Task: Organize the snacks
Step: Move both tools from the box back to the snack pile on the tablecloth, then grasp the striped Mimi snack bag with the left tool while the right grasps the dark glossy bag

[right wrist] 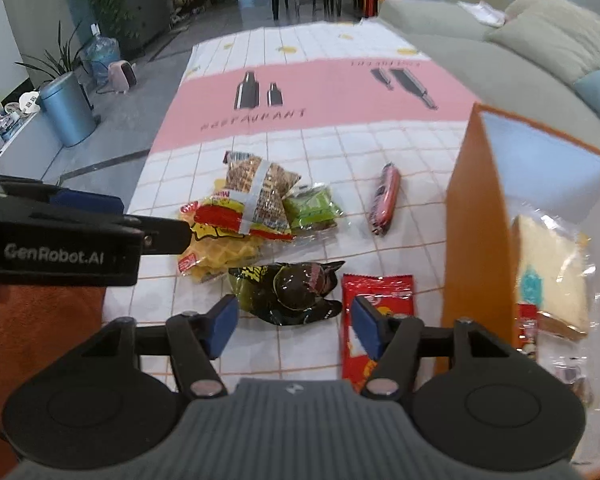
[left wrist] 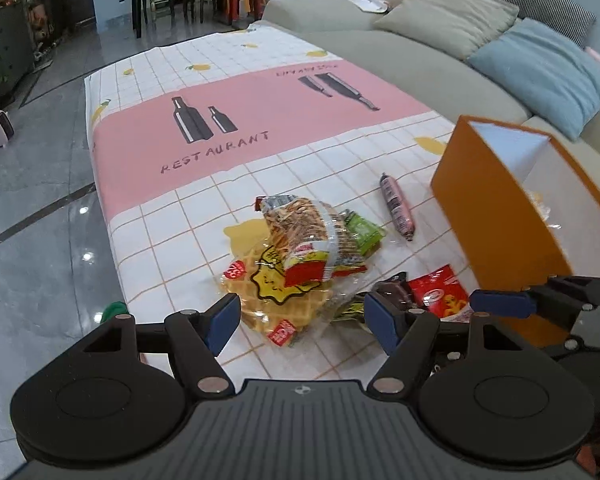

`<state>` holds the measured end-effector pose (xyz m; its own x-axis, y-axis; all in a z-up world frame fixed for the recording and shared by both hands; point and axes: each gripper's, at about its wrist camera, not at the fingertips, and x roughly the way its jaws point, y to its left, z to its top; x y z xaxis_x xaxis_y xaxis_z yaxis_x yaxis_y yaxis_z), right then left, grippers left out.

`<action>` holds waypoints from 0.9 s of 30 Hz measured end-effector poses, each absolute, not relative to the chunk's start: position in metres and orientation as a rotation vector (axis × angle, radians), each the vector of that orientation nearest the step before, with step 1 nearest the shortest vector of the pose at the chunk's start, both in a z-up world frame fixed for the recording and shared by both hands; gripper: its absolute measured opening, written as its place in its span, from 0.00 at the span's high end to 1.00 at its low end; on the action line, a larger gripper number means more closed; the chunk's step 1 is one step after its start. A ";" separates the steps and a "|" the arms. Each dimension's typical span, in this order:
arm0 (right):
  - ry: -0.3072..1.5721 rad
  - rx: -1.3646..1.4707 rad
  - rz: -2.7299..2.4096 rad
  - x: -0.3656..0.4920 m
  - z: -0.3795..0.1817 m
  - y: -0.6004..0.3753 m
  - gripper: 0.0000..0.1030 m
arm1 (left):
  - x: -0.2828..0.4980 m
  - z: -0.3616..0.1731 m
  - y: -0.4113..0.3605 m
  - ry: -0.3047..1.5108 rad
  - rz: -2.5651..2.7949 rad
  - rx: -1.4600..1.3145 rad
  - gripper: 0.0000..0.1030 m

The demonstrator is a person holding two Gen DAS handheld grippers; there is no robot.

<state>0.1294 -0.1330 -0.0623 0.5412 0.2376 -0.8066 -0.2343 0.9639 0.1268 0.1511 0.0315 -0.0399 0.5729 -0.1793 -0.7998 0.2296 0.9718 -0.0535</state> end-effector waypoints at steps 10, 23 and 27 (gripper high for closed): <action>1.101 0.105 0.315 0.174 -0.100 -0.123 0.33 | 0.187 -0.055 0.035 0.968 -0.233 0.026 0.20; 1.144 0.131 0.309 0.190 -0.112 -0.126 0.61 | 0.204 -0.069 0.035 0.992 -0.242 -0.028 0.20; 1.112 0.070 0.291 0.186 -0.101 -0.130 0.72 | 0.214 -0.072 0.034 1.000 -0.225 -0.064 0.18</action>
